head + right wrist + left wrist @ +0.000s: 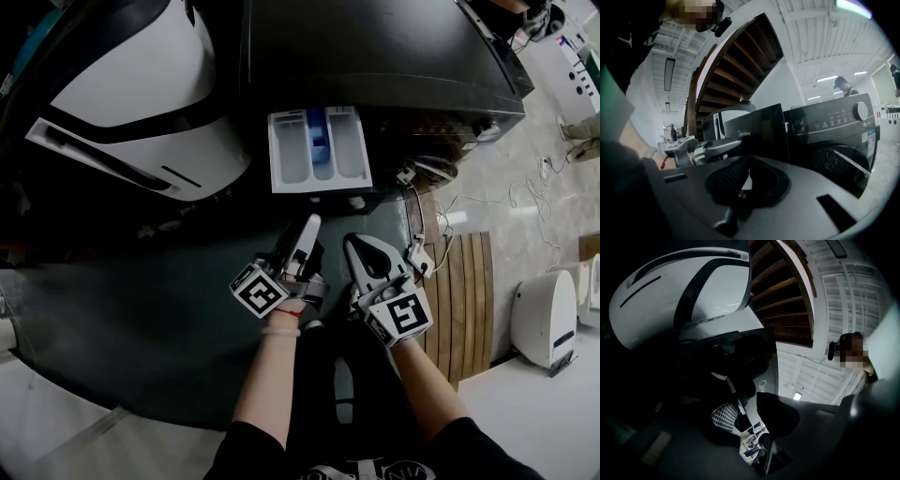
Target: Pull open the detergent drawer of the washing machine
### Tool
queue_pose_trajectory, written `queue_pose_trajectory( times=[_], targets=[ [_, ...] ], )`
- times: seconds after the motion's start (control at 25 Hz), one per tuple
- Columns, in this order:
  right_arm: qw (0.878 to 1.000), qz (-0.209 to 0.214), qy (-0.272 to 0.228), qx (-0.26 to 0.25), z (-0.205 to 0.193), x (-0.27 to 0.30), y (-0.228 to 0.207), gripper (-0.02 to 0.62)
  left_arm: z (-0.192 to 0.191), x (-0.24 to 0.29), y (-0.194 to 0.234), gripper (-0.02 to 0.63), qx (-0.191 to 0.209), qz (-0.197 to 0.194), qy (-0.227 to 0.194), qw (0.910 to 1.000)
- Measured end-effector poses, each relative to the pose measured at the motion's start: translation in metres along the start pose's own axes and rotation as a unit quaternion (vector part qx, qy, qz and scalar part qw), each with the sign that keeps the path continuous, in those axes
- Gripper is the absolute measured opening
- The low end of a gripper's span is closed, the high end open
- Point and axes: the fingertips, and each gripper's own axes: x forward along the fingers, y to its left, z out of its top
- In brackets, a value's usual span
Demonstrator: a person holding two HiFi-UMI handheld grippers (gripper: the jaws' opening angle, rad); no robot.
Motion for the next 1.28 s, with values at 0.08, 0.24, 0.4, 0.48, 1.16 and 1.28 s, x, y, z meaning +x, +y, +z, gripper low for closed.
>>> queue_pose_trajectory(
  times=[0.08, 0.24, 0.4, 0.48, 1.16, 1.28],
  targets=[
    [1.000, -0.002, -0.002, 0.008, 0.002, 0.000, 0.000, 0.012, 0.000, 0.000, 0.001, 0.127, 0.000, 0.002, 0.000, 1.0000],
    [1.000, -0.004, 0.001, 0.004, -0.002, -0.001, -0.004, 0.012, -0.001, 0.000, 0.003, 0.127, 0.003, 0.001, 0.000, 1.0000],
    [1.000, -0.004, 0.001, 0.004, 0.002, -0.001, -0.005, 0.012, -0.003, -0.003, 0.004, 0.127, 0.017, 0.005, 0.012, 0.9998],
    [1.000, -0.004, -0.006, 0.003, 0.008, 0.001, -0.005, 0.012, -0.004, -0.007, 0.005, 0.127, 0.036, 0.014, 0.026, 0.9989],
    [1.000, 0.007, -0.011, -0.020, 0.061, 0.001, -0.002, 0.011, 0.007, -0.026, -0.025, 0.009, 0.241, 0.094, 0.136, 0.9564],
    [1.000, 0.008, -0.017, -0.020, 0.074, -0.003, -0.002, 0.011, 0.022, -0.029, -0.038, 0.009, 0.260, 0.103, 0.129, 0.9514]
  ],
)
